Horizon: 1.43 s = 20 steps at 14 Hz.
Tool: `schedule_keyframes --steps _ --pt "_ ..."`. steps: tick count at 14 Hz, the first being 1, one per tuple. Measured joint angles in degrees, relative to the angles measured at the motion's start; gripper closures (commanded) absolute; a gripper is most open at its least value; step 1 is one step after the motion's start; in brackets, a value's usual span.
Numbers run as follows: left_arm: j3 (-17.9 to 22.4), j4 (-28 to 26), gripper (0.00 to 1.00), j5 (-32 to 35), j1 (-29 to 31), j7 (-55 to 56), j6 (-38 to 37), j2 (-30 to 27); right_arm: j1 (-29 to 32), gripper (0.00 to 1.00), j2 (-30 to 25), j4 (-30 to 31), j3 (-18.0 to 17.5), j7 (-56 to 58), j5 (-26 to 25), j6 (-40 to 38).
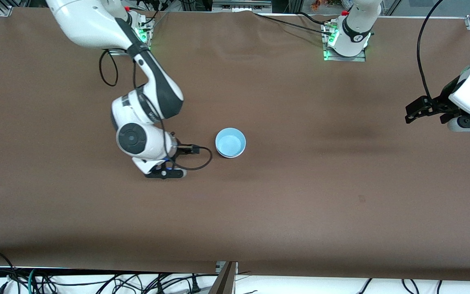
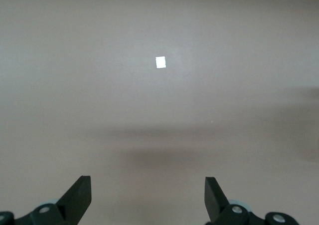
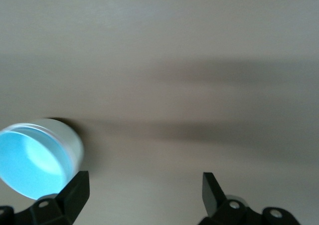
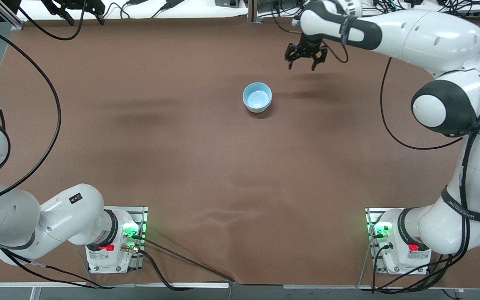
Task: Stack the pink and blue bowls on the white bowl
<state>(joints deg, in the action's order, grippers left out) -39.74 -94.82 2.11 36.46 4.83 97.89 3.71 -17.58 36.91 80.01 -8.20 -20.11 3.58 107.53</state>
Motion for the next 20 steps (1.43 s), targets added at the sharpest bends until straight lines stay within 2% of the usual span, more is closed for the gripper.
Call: schedule_keyframes --steps 4,6,9,14,16,20 --pt "-0.01 2.75 0.00 -0.05 -1.60 0.00 0.35 3.00 3.40 0.00 -5.41 -0.52 2.43 10.06 -5.12 -8.00" --pt "0.06 3.90 0.00 -0.05 -1.61 0.00 0.35 4.96 3.59 0.00 -9.22 -0.67 3.94 11.52 -5.47 -9.31" --pt "0.53 5.91 0.00 0.02 -1.60 0.00 0.71 7.99 4.30 0.00 -15.80 -0.72 4.29 11.88 -5.83 -14.13" --pt "0.87 8.24 0.00 1.87 -1.61 -0.03 0.73 9.83 10.84 0.00 -27.12 -0.51 4.89 12.62 -5.91 -17.40" --pt "0.88 8.59 0.00 2.35 -1.60 -0.03 0.74 10.40 12.66 0.00 -29.01 -0.08 5.54 14.02 -5.91 -19.75" --pt "0.88 9.34 0.00 4.22 -1.60 -0.04 0.74 11.66 14.82 0.00 -29.31 0.44 6.87 16.85 -6.28 -24.98"
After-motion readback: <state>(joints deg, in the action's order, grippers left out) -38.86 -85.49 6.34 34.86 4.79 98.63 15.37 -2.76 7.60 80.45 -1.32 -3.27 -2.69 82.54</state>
